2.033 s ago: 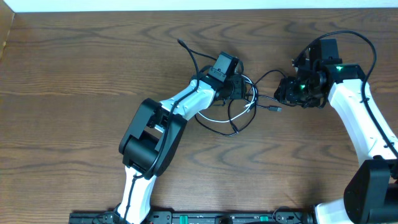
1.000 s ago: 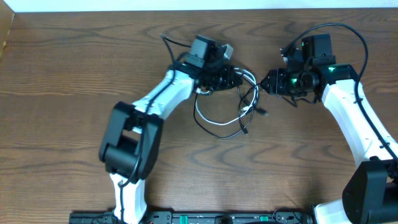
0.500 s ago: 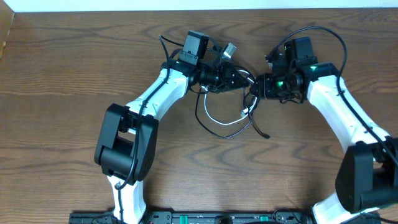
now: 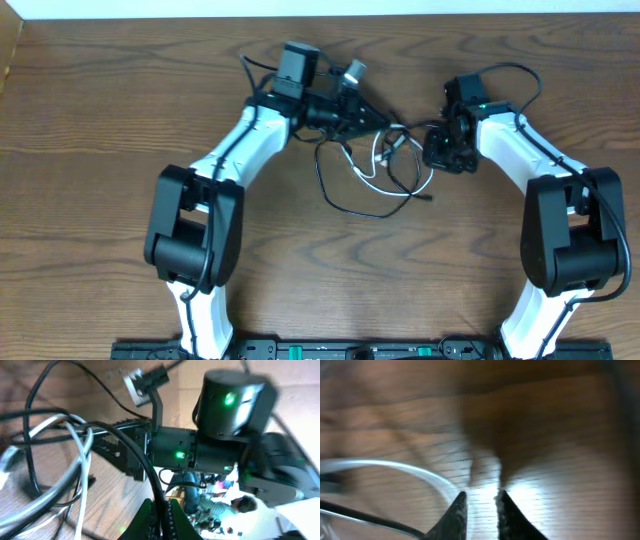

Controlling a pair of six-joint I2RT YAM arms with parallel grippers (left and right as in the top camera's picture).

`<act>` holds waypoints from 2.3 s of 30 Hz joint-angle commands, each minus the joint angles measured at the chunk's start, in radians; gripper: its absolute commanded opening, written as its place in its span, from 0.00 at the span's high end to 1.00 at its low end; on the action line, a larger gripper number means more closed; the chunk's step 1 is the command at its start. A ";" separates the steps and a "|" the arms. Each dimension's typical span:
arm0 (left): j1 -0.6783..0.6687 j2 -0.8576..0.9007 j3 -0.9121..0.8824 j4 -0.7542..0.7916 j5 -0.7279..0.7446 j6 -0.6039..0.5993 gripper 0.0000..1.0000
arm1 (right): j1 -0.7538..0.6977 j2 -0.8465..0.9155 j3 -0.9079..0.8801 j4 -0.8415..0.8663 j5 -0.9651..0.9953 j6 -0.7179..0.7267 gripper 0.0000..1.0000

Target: Untangle cables

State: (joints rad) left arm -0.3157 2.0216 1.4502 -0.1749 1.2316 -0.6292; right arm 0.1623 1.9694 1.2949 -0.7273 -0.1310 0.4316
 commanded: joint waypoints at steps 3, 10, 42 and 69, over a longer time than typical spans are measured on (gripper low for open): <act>0.118 -0.059 0.005 0.005 0.052 -0.009 0.93 | -0.055 0.000 0.012 -0.033 0.045 0.021 0.87; 0.125 -0.169 0.005 0.005 0.043 -0.039 0.93 | -0.104 -0.008 0.033 -0.135 -0.177 -0.140 0.80; 0.059 -0.286 0.004 0.996 0.026 -0.902 0.93 | -0.038 -0.497 0.142 0.052 -0.467 -0.095 0.39; 0.420 -0.282 0.004 0.511 0.000 -0.400 0.93 | -0.063 -0.229 0.128 -0.163 0.053 -0.236 0.99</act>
State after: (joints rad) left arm 0.0368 1.7462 1.4483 0.5110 1.2480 -1.3254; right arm 0.1402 1.7439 1.4246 -0.8509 -0.1246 0.2852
